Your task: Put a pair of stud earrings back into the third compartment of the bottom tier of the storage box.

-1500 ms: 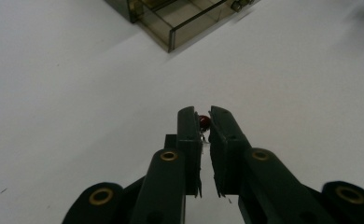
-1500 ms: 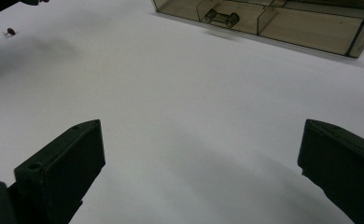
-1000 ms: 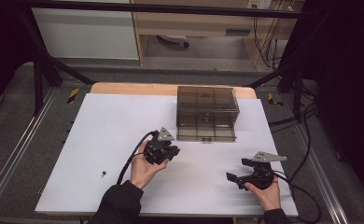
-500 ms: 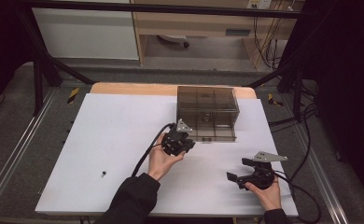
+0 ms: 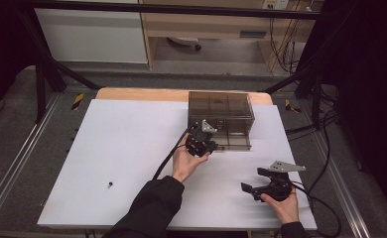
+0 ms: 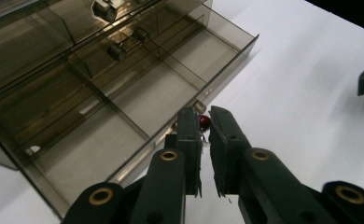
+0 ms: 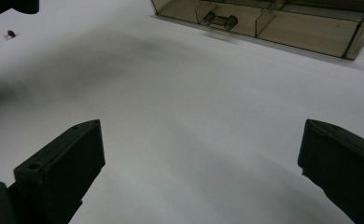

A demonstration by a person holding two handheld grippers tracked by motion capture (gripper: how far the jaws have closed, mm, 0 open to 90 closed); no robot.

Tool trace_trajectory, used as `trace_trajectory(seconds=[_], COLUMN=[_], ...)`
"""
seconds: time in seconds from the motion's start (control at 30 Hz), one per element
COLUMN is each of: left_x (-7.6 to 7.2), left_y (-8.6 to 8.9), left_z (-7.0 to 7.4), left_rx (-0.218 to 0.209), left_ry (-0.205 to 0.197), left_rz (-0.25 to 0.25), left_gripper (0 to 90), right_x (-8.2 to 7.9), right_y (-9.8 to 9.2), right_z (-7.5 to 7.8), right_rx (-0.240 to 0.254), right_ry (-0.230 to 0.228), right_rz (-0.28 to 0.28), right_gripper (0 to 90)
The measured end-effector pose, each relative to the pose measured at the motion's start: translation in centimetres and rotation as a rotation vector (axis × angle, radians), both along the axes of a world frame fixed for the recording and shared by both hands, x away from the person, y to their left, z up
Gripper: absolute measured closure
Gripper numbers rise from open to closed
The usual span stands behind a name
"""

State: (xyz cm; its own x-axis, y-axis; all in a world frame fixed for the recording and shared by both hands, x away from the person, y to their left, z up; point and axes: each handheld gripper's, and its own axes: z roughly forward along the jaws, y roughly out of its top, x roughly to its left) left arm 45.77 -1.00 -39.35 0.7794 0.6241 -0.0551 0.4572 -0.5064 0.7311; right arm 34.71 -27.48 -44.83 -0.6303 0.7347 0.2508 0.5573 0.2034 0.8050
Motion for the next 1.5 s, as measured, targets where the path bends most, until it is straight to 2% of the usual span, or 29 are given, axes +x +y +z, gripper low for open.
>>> trace_trajectory(seconds=[0.37, 0.77, 0.9, 1.13, 1.27, 1.37, 1.5], left_x=[1.6, 3.1, 3.5, 4.7, 4.9, 4.6, 4.1], left_y=[-3.4, -6.8, -7.8, -8.3, -8.4, -8.4, -7.9], left_z=[0.3, -0.7, -1.5, -2.8, -3.2, -3.1, -2.2], left_rx=[0.015, 0.01, 0.032, 0.061, 0.057, 0.057, 0.055], left_ry=[-0.005, -0.011, -0.018, -0.012, 0.0, -0.005, -0.01], left_rz=[-0.015, -0.024, -0.024, 0.003, 0.003, -0.002, -0.001], left_gripper=[82.7, 82.7, 82.7, 82.6, 82.4, 81.1, 70.5], right_x=[0.0, 0.0, 0.0, 0.0, 0.0, 0.0, 0.0], right_y=[0.0, -0.1, -0.2, -0.2, -0.2, -0.2, -0.2], right_z=[0.0, 0.0, 0.1, 0.1, 0.1, 0.1, 0.1], right_rx=[-0.002, -0.009, -0.004, 0.001, 0.002, 0.004, 0.006], right_ry=[-0.003, -0.007, -0.011, -0.013, -0.012, -0.013, -0.011], right_rz=[0.002, -0.002, -0.003, -0.004, -0.002, -0.001, -0.002], right_gripper=[1.0, 0.9, 0.9, 0.9, 0.8, 0.8, 0.9])
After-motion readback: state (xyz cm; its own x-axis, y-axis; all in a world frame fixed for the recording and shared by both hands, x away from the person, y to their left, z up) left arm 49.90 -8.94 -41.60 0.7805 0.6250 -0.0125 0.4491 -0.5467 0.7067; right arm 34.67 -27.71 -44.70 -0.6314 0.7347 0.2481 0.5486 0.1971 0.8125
